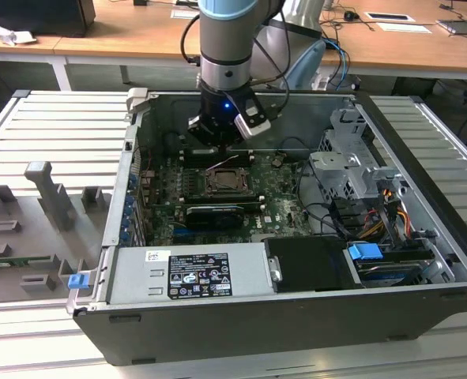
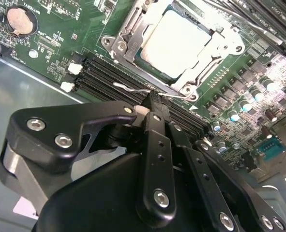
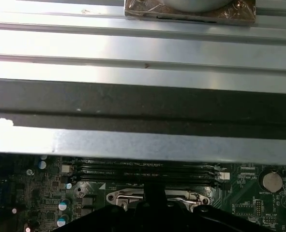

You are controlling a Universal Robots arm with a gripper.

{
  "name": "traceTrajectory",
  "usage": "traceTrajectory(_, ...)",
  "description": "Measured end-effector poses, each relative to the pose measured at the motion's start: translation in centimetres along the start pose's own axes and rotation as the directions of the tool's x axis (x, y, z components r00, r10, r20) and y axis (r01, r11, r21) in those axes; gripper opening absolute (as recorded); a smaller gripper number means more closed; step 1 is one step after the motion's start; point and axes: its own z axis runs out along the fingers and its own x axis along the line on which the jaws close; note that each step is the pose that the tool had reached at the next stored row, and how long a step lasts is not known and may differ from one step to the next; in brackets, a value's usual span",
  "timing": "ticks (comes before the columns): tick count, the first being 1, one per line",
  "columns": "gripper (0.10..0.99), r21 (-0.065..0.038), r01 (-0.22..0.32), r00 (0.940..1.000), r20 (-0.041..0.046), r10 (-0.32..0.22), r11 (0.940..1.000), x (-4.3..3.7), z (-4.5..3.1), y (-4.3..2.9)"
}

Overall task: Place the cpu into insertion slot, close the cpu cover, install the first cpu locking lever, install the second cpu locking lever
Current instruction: 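Install the first cpu locking lever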

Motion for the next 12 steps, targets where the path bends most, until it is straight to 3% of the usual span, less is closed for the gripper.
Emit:
traceTrajectory(5, 0.106, 0.000, 0.000, 1.0000, -0.0002, 0.000, 1.0000, -0.28, 0.19, 0.15)
traceTrajectory(12, 0.106, 0.000, 0.000, 1.0000, -0.0006, 0.000, 1.0000, -1.40, 0.88, 0.32)
